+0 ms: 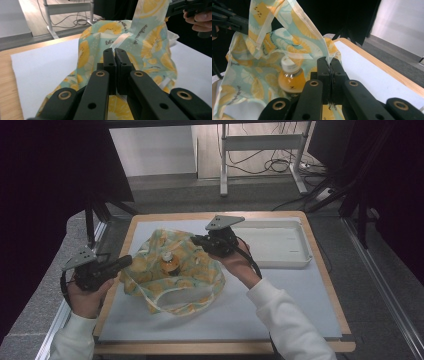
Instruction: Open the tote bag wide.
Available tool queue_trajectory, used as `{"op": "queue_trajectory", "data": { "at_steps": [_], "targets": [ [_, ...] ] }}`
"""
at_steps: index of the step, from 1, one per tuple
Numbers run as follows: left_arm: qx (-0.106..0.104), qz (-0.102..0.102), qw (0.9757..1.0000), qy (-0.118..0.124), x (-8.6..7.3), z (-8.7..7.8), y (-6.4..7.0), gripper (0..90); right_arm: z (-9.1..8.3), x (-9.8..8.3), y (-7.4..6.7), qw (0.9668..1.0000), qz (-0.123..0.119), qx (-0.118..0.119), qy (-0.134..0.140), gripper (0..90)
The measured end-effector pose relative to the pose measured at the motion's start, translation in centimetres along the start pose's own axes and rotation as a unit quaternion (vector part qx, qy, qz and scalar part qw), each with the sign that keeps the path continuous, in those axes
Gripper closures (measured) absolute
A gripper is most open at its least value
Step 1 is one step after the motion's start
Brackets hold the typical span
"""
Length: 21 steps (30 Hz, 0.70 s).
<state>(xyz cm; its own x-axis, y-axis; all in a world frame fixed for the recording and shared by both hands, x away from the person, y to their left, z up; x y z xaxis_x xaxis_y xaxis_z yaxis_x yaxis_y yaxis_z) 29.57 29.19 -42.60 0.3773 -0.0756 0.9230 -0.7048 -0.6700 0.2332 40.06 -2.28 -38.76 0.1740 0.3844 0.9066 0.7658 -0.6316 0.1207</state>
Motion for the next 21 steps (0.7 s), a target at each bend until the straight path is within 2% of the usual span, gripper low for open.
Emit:
{"op": "queue_trajectory", "data": {
  "at_steps": [7, 13, 21],
  "targets": [
    [0.009, -0.015, 0.9998, -0.009, 0.0, 0.8, -1.6, 89.0, 1.6, 0.0, 0.6, 0.9999, 0.011, -0.009, -0.009, 88.0],
    [0.017, -0.030, 0.9991, -0.023, -0.7, 1.7, -2.9, 88.9, 3.7, -1.1, 1.1, 0.9990, 0.020, -0.017, -0.035, 88.0],
    [0.021, -0.051, 0.9977, -0.039, -2.0, 2.6, -4.2, 88.9, 6.1, -3.3, 1.2, 0.9968, 0.028, -0.014, -0.074, 87.8]
  ]
}}
Point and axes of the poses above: each handheld gripper's, and its own axes: z roughly forward along the jaws, x roughly out of its top, y roughly to its right, the point moved 3 cm from there along z, roughly forward along the jaws, and after that the axes turned 13 degrees about -x, right-handed, at the moved point
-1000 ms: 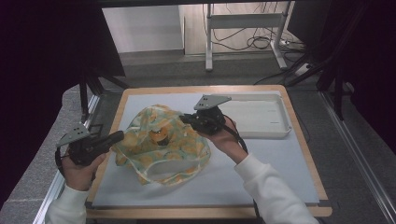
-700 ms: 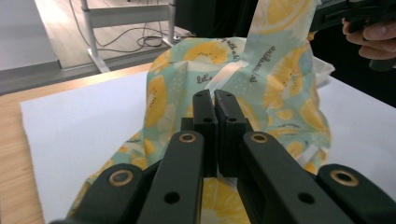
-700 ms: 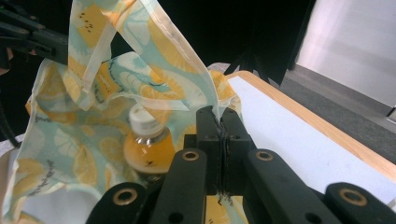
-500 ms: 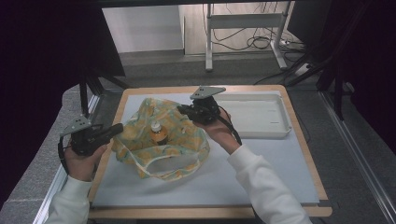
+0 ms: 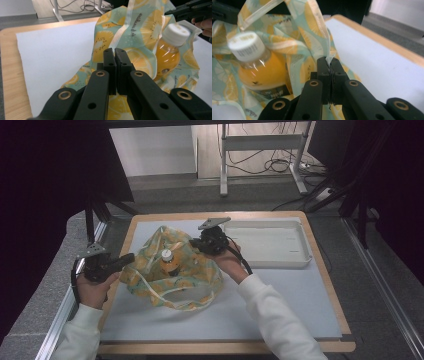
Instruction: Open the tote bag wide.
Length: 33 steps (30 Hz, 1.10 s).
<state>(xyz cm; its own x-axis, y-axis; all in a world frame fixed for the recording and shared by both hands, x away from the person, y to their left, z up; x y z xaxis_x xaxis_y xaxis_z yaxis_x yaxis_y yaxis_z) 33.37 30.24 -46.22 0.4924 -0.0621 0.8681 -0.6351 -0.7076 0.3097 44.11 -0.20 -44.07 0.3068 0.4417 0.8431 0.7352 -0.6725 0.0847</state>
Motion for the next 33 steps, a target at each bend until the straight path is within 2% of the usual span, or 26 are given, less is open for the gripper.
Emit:
{"op": "queue_trajectory", "data": {
  "at_steps": [5, 13, 21, 28, 31, 33],
  "targets": [
    [0.001, 0.000, 1.0000, -0.009, -0.4, 0.3, 0.0, 88.9, 1.0, -1.1, -0.4, 0.9999, 0.001, 0.005, -0.014, 87.8],
    [0.005, -0.011, 0.9995, -0.029, -1.6, 1.1, -0.7, 88.7, 1.7, -2.3, -0.3, 0.9994, 0.001, 0.006, -0.034, 87.6],
    [0.005, -0.013, 0.9992, -0.038, -2.1, 1.5, -0.9, 88.6, 2.1, -3.0, -0.3, 0.9992, 0.004, 0.009, -0.039, 87.6],
    [0.007, -0.014, 0.9991, -0.040, -2.3, 1.7, -1.1, 87.5, 2.0, -3.1, -0.2, 0.9992, 0.006, 0.008, -0.040, 87.0],
    [0.008, -0.015, 0.9993, -0.034, -2.2, 1.6, -1.0, 83.9, 1.9, -3.1, -0.1, 0.9992, 0.006, 0.008, -0.038, 85.3],
    [0.009, -0.014, 0.9996, -0.024, -2.1, 1.4, -1.0, 78.2, 1.9, -3.0, -0.2, 0.9993, 0.002, 0.007, -0.036, 79.2]
  ]
}}
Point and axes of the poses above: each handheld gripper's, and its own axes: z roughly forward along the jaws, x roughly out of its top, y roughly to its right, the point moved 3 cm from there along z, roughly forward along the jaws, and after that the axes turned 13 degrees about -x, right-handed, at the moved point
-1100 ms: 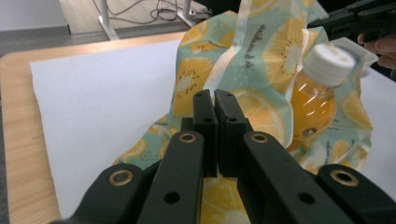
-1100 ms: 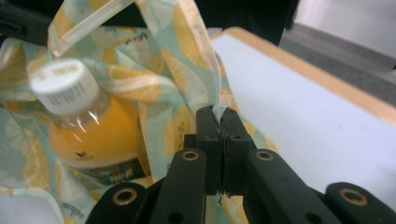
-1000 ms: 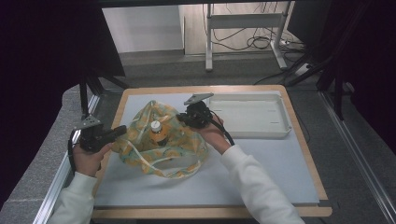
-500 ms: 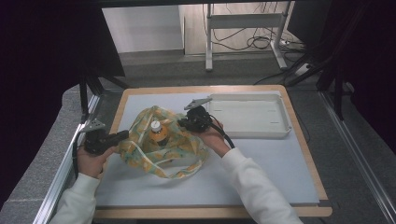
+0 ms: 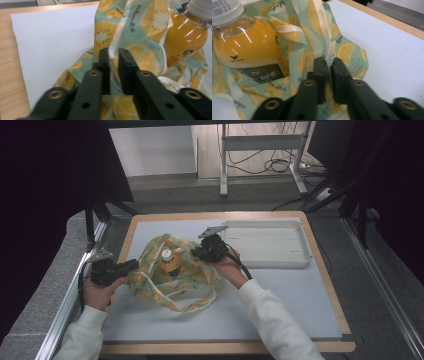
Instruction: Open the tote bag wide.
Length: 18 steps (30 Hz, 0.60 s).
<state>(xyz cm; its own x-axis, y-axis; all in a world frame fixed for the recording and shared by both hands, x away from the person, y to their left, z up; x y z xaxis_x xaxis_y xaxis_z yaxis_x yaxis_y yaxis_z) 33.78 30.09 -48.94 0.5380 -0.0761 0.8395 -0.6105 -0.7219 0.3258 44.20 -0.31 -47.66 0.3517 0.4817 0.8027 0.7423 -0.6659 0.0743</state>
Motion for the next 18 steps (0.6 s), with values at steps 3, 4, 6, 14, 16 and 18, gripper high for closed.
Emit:
{"op": "queue_trajectory", "data": {
  "at_steps": [3, 4, 6, 14, 16, 18],
  "targets": [
    [0.008, 0.003, 0.9999, 0.010, 0.1, -0.4, 0.2, 56.9, -0.1, 0.1, -0.2, 0.9999, -0.002, -0.013, 0.007, 65.8],
    [0.016, 0.004, 0.9998, 0.014, 0.2, -0.7, 0.3, 50.4, -0.3, 0.2, -0.1, 0.9997, -0.001, -0.018, 0.014, 62.7],
    [0.023, 0.005, 0.9994, 0.024, 0.4, -1.3, 0.5, 39.3, -0.6, 0.4, 0.0, 0.9993, 0.004, -0.026, 0.027, 56.7],
    [0.029, 0.021, 0.9974, 0.063, 1.8, -4.5, 2.6, 31.3, -2.3, 1.2, 0.4, 0.9975, 0.007, -0.035, 0.061, 51.4],
    [0.017, 0.046, 0.9968, 0.064, 2.1, -4.7, 4.0, 39.2, -2.6, 1.3, 0.4, 0.9972, 0.006, -0.036, 0.065, 51.2],
    [0.009, 0.069, 0.9954, 0.066, 2.2, -4.9, 5.5, 50.6, -2.8, 1.4, 0.4, 0.9970, 0.004, -0.037, 0.067, 51.0]
  ]
}}
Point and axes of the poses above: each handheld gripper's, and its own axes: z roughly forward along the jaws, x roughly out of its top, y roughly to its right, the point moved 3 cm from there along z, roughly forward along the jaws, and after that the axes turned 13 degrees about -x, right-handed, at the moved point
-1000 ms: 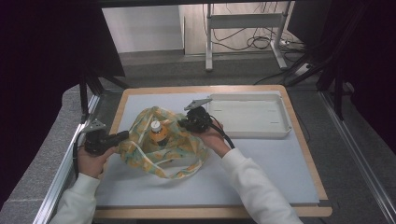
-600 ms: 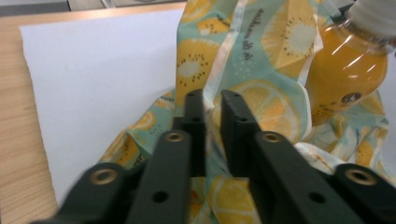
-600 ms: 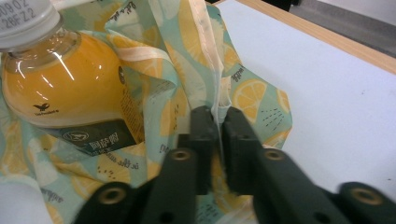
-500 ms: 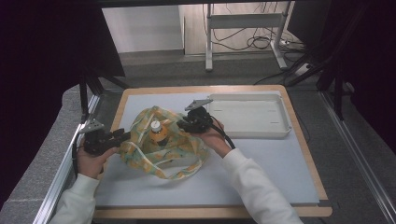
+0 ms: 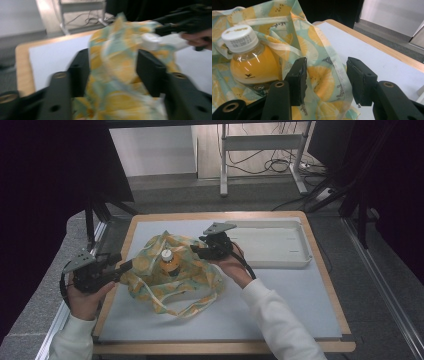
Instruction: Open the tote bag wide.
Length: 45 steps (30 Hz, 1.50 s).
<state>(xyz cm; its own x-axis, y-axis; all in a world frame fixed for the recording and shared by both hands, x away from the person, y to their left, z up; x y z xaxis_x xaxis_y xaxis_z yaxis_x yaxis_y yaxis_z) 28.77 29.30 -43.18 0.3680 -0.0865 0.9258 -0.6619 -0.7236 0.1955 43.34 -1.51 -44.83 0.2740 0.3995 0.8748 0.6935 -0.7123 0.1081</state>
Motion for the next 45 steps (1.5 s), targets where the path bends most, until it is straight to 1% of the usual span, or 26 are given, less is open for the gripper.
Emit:
{"op": "queue_trajectory", "data": {
  "at_steps": [1, 2, 3, 4, 6, 8, 10, 12, 15, 17, 19, 20, 21, 23, 24, 25, 28, 31, 34, 35, 36, 39, 40, 42, 44, 45],
  "targets": [
    [-0.010, 0.013, 0.9999, -0.001, 0.2, 0.0, 1.0, 55.3, -0.1, 0.0, 0.0, 1.0000, 0.000, 0.001, 0.001, 50.8],
    [-0.020, 0.019, 0.9996, -0.003, 0.3, 0.0, 1.5, 62.3, -0.1, 0.1, 0.0, 1.0000, 0.001, 0.001, 0.002, 50.3],
    [-0.034, 0.025, 0.9991, -0.005, 0.4, 0.1, 2.3, 66.8, -0.2, 0.1, 0.0, 1.0000, 0.001, 0.001, 0.002, 49.8],
    [-0.042, 0.030, 0.9986, -0.007, 0.4, 0.1, 2.9, 73.3, -0.3, 0.2, 0.1, 1.0000, 0.003, 0.000, 0.005, 49.5],
    [-0.053, 0.036, 0.9978, -0.015, 0.4, 0.4, 3.6, 80.5, -0.7, 0.3, 0.2, 0.9999, 0.007, 0.001, 0.010, 48.8],
    [-0.057, 0.037, 0.9973, -0.026, 0.2, 0.8, 4.1, 85.8, -1.3, 0.5, 0.4, 0.9998, 0.011, 0.001, 0.018, 47.4],
    [-0.058, 0.035, 0.9971, -0.036, 0.0, 1.5, 4.1, 88.4, -1.9, 0.7, 0.5, 0.9995, 0.017, -0.004, 0.026, 43.7],
    [-0.059, 0.031, 0.9968, -0.045, -0.2, 2.1, 4.0, 89.2, -2.8, 1.0, 0.7, 0.9992, 0.018, -0.005, 0.035, 43.9],
    [-0.057, 0.032, 0.9963, -0.056, -0.3, 2.9, 4.0, 89.7, -3.6, 1.2, 0.8, 0.9991, 0.013, -0.006, 0.040, 45.5],
    [-0.058, 0.034, 0.9959, -0.061, -0.2, 3.3, 4.1, 89.8, -4.1, 1.2, 0.7, 0.9991, 0.011, -0.001, 0.042, 49.6],
    [-0.057, 0.037, 0.9951, -0.071, -0.2, 3.7, 4.3, 89.8, -4.6, 1.1, 0.5, 0.9989, 0.011, 0.018, 0.043, 61.2],
    [-0.057, 0.038, 0.9949, -0.074, -0.2, 3.9, 4.3, 89.8, -4.9, 1.0, 0.2, 0.9985, 0.011, 0.033, 0.042, 68.5],
    [-0.057, 0.038, 0.9945, -0.079, -0.3, 4.1, 4.3, 89.8, -5.0, 0.9, 0.0, 0.9984, 0.009, 0.040, 0.039, 72.7],
    [-0.052, 0.041, 0.9939, -0.088, -0.5, 4.7, 4.2, 89.8, -5.2, 0.5, -0.8, 0.9981, -0.005, 0.054, 0.029, 82.4],
    [-0.049, 0.042, 0.9937, -0.092, -0.5, 4.9, 4.0, 89.8, -5.2, 0.2, -1.3, 0.9978, -0.012, 0.061, 0.022, 85.6],
    [-0.046, 0.039, 0.9935, -0.096, -0.6, 5.2, 3.7, 89.8, -5.2, 0.0, -1.7, 0.9975, -0.017, 0.066, 0.018, 86.8],
    [-0.038, 0.032, 0.9938, -0.100, -0.6, 5.9, 2.9, 89.8, -4.6, -0.7, -3.1, 0.9966, -0.036, 0.074, 0.003, 88.1],
    [-0.040, 0.030, 0.9943, -0.094, -0.1, 6.2, 2.5, 89.8, -3.6, -0.9, -3.5, 0.9965, -0.038, 0.075, -0.001, 87.9],
    [-0.033, 0.028, 0.9944, -0.096, 0.1, 6.6, 2.0, 89.8, -2.2, -0.9, -3.5, 0.9977, -0.026, 0.062, -0.002, 87.5],
    [-0.030, 0.021, 0.9944, -0.099, 0.1, 6.8, 1.5, 89.8, -2.0, -0.9, -3.4, 0.9979, -0.025, 0.060, -0.003, 87.3],
    [-0.027, 0.016, 0.9944, -0.101, 0.0, 7.0, 1.1, 89.8, -1.3, -0.9, -3.3, 0.9984, -0.025, 0.050, -0.006, 87.2],
    [-0.024, -0.005, 0.9939, -0.107, -0.5, 7.5, -0.2, 89.9, 0.4, -1.2, -2.8, 0.9987, -0.006, 0.045, -0.024, 87.3],
    [-0.022, -0.008, 0.9937, -0.110, -0.6, 7.7, -0.6, 89.9, 1.2, -1.4, -2.6, 0.9986, -0.002, 0.041, -0.032, 87.3],
    [-0.020, -0.019, 0.9929, -0.116, -1.0, 8.0, -1.4, 89.9, 2.4, -1.7, -2.5, 0.9986, 0.004, 0.034, -0.041, 87.3],
    [-0.017, -0.027, 0.9922, -0.120, -1.3, 8.4, -2.0, 89.9, 3.2, -1.9, -2.5, 0.9981, 0.011, 0.033, -0.051, 87.4],
    [-0.016, -0.032, 0.9916, -0.124, -1.5, 8.5, -2.4, 89.9, 3.7, -2.0, -2.5, 0.9979, 0.010, 0.030, -0.057, 87.4]
  ]
}}
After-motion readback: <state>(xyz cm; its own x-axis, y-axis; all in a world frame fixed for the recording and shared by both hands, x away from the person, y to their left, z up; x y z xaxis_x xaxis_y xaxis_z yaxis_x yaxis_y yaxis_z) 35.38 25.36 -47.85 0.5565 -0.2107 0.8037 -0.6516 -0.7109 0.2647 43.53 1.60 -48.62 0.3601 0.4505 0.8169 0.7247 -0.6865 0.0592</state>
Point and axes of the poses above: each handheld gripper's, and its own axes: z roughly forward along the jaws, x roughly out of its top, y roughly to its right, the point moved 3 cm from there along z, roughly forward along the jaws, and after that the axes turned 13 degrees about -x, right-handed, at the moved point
